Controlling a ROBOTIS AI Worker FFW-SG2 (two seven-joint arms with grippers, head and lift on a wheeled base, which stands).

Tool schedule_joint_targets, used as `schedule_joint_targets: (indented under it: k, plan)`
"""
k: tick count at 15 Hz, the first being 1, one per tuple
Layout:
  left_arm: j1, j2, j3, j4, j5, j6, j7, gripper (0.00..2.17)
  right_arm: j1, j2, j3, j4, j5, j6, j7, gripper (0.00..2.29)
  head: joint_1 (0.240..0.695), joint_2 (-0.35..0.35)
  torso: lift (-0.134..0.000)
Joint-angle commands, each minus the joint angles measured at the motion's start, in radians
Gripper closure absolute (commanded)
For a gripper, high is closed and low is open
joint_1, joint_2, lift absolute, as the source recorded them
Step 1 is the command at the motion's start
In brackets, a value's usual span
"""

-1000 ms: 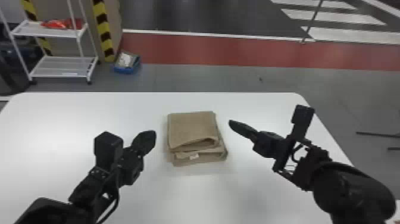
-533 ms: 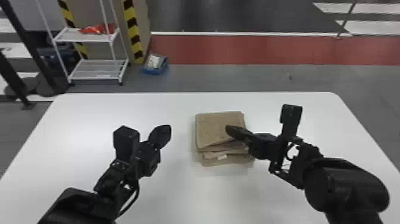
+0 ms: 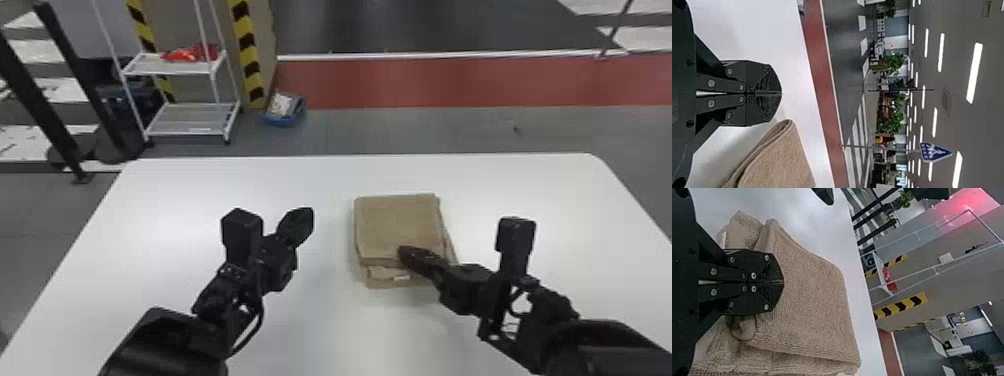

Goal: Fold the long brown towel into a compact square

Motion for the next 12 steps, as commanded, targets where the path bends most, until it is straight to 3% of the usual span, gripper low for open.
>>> schedule_joint_targets:
  k: [1,3,5,6,7,8,9,12]
  plan:
    - [0.001,-0.002,-0.014,-0.003,-0.001,0.006,0.002,1.58,0.034,-0.001,-0.039,-0.061,-0.007,-0.004,0.001,1.87,0.695,0.043,-0.118]
    - [0.002,-0.002,-0.015,-0.012,-0.001,0.009,0.005,1.58,0.059,-0.001,-0.074,-0.132,-0.024,0.006,-0.001,1.46,0.695,0.026,-0.118]
    - [0.004,-0.002,-0.015,-0.022,0.009,0.009,0.036,1.57,0.083,-0.001,-0.115,-0.221,-0.024,0.021,-0.01,0.5,0.695,0.011,-0.118]
    - [0.004,-0.002,-0.015,-0.029,0.02,0.003,0.065,1.38,0.103,-0.001,-0.143,-0.274,-0.009,0.036,-0.016,0.0,0.695,0.004,-0.118]
    - [0.008,-0.002,-0.014,-0.04,0.031,-0.009,0.091,0.68,0.125,-0.001,-0.172,-0.325,0.002,0.052,-0.03,0.0,0.695,-0.007,-0.118]
    - [0.013,-0.002,-0.01,-0.049,0.038,-0.025,0.113,0.11,0.154,-0.001,-0.21,-0.382,0.008,0.067,-0.034,0.0,0.695,-0.016,-0.118]
    - [0.021,-0.002,-0.004,-0.055,0.049,-0.052,0.122,0.0,0.189,-0.001,-0.249,-0.434,0.005,0.073,-0.034,0.04,0.695,-0.026,-0.118]
    - [0.047,-0.005,-0.006,-0.06,0.068,-0.194,0.143,0.03,0.298,0.005,-0.316,-0.549,0.013,0.018,-0.036,0.04,0.695,-0.062,-0.118]
